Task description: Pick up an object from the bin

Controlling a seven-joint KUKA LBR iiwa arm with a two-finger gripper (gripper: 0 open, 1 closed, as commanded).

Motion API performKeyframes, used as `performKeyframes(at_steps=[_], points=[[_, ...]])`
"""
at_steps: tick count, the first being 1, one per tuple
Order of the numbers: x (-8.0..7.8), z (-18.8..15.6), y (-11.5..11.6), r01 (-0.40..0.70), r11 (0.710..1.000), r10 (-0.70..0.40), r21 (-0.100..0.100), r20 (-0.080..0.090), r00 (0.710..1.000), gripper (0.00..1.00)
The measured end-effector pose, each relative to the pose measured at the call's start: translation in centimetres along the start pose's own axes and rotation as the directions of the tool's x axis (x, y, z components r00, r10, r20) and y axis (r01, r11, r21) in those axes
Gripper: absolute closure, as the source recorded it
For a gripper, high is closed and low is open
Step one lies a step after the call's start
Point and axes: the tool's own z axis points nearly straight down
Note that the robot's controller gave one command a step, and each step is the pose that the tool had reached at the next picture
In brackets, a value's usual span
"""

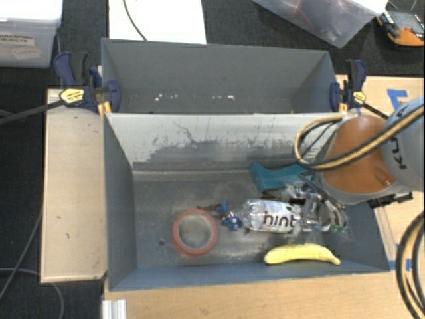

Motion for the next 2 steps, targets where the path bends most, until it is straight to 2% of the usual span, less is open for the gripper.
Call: performKeyframes(at_steps=[1, 2], points=[[-3.44, -3.47, 0.48, 0.389, 0.921, -0.389, -0.001, -0.001, 0.921, 0.0], [-3.62, -3.72, 0.6, 0.395, 0.919, -0.395, 0.003, 0.006, 0.919, 0.0]])
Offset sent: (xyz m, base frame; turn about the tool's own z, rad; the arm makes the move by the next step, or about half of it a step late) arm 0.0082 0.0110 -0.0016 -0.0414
